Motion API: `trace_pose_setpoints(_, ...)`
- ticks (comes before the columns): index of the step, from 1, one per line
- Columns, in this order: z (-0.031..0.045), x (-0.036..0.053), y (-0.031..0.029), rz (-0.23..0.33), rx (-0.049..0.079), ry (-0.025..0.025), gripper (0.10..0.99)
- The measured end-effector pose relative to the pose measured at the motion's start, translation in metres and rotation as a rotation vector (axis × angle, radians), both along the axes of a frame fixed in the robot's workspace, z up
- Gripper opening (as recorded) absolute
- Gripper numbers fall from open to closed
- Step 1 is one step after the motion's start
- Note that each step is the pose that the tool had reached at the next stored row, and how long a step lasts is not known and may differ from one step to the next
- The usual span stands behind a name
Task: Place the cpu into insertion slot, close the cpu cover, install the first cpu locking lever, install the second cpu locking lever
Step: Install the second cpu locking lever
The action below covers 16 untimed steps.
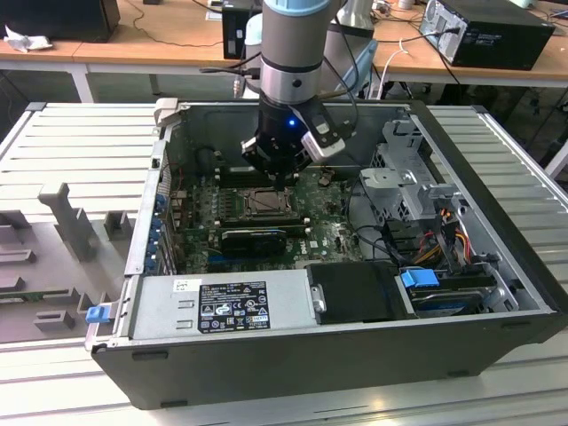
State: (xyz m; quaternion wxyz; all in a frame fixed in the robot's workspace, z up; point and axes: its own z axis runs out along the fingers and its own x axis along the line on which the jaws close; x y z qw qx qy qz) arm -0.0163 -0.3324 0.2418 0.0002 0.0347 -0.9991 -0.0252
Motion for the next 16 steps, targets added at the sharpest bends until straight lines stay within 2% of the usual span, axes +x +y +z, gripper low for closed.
trace_pose_setpoints(4,0.0000,0.0000,-0.0052,0.000,0.000,0.0000,0.106)
trace_pose_setpoints(7,0.0000,0.0001,-0.0138,0.000,-0.001,0.0016,0.106)
trace_pose_setpoints(9,-0.0006,0.0001,-0.0184,0.000,0.002,0.0057,0.106)
trace_pose_setpoints(13,-0.0022,0.0001,-0.0292,0.000,0.020,0.0180,0.106)
trace_pose_setpoints(16,-0.0037,-0.0005,-0.0387,0.000,0.035,0.0195,0.106)
